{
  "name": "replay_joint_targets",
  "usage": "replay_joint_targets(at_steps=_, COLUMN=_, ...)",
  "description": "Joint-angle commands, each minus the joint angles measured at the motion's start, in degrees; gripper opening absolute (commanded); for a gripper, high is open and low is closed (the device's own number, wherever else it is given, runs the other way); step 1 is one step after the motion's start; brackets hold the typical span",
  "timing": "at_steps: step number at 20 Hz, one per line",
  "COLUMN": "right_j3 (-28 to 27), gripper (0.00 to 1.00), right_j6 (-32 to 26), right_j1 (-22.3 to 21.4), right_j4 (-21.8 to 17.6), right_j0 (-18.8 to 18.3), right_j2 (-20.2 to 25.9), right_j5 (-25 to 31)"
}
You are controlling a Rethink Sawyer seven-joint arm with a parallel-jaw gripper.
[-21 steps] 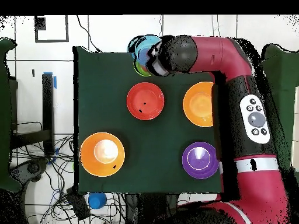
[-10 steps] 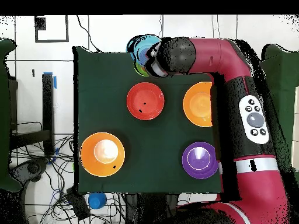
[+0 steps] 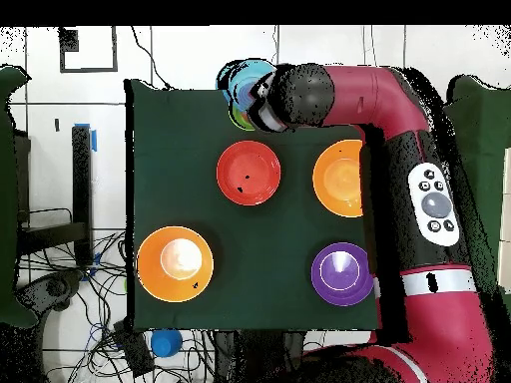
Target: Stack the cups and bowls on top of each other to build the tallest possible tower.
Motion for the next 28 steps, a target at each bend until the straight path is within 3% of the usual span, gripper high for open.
replay_joint_targets(at_steps=1, right_j3=3.18, gripper=1.00, right_j6=-10.96, right_j1=2.11, right_j4=-4.77, right_j0=1.46, right_j2=-2.74, right_j5=-1.97)
replay_joint_targets(at_steps=7, right_j3=2.23, gripper=1.00, right_j6=-10.13, right_j1=2.07, right_j4=-4.29, right_j0=1.99, right_j2=-3.30, right_j5=1.10)
replay_joint_targets(at_steps=28, right_j3=1.75, gripper=1.00, right_j6=-9.87, right_j1=1.43, right_j4=-3.53, right_j0=1.94, right_j2=-2.94, right_j5=1.55)
